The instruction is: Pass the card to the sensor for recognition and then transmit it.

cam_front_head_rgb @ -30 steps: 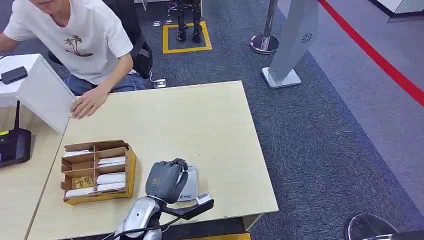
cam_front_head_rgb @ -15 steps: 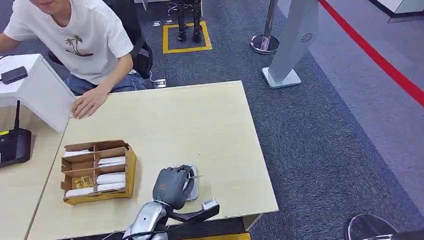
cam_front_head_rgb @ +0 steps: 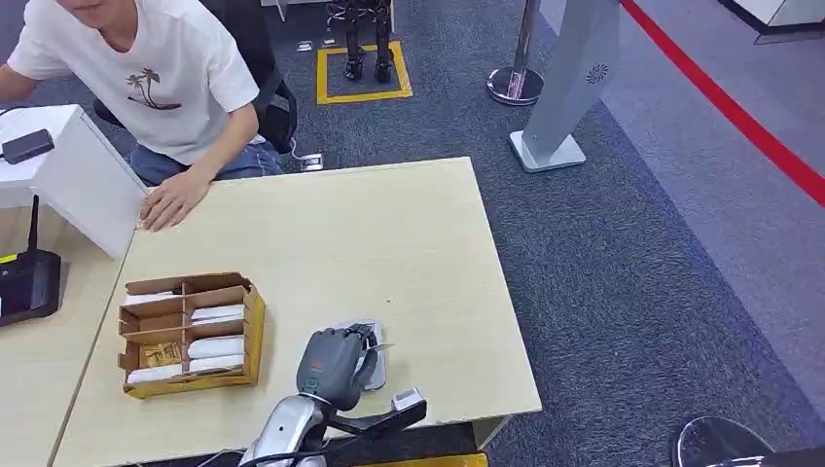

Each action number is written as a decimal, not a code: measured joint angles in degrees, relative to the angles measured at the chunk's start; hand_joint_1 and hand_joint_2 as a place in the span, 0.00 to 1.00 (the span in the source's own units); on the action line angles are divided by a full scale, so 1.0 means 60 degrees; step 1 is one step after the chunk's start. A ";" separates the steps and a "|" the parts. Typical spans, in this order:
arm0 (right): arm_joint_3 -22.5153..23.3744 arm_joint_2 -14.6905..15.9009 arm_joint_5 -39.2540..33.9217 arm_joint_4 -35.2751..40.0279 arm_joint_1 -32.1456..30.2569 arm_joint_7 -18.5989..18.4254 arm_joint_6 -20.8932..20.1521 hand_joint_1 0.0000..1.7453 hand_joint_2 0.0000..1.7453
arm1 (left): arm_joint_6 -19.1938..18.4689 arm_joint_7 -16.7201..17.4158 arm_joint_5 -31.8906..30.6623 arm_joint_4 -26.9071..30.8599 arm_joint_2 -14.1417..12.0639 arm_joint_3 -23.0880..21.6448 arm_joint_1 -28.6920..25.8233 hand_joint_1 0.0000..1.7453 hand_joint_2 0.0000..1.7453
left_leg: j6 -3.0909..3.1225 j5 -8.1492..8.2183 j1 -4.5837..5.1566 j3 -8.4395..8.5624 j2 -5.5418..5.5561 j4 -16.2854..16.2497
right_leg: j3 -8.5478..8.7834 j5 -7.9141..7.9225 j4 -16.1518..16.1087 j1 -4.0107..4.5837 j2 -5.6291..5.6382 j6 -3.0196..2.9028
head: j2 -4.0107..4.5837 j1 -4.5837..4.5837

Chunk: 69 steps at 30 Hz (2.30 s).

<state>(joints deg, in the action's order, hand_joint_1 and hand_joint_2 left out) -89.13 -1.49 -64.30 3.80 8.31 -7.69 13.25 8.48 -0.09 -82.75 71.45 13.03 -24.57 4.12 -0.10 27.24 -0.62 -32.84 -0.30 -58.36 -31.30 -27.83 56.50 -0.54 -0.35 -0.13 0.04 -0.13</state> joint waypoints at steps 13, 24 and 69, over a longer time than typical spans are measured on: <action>0.0000 0.0000 -0.0171 -0.0044 0.0002 0.0004 0.0066 0.00 0.00 | -0.0200 0.0189 -0.0091 0.0076 -0.0011 0.0106 -0.0113 1.00 1.00 | 0.0000 0.0000 0.0000 0.0001 0.0001 0.0000 | 0.0004 0.0001 0.0000 0.0000 -0.0003 0.0001 | 0.0000 0.0000; 0.0000 0.0000 -0.0178 -0.0044 0.0002 0.0007 0.0066 0.00 0.00 | -0.0164 0.0175 -0.0040 0.0044 -0.0007 0.0124 -0.0110 1.00 1.00 | 0.0000 -0.0001 0.0000 0.0002 0.0001 0.0000 | 0.0005 0.0002 0.0000 0.0000 -0.0003 0.0002 | 0.0000 0.0000; 0.0000 -0.0011 -0.0051 0.0000 -0.0002 -0.0025 -0.0102 0.00 0.00 | -0.1963 0.2572 -0.1213 0.1763 -0.3876 0.2324 0.4731 1.00 1.00 | -0.0017 -0.0019 -0.0007 0.0001 -0.0002 0.0001 | -0.0006 0.0011 0.0017 0.0003 0.0004 -0.0009 | 0.0000 0.0004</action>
<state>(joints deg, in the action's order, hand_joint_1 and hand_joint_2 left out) -89.13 -1.55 -64.61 3.80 8.30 -7.85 12.63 -3.30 15.35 -90.03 82.03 -10.23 -10.62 32.50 -0.20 27.12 -0.66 -32.83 -0.31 -58.35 -31.34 -27.76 56.60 -0.52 -0.33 -0.18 0.04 -0.11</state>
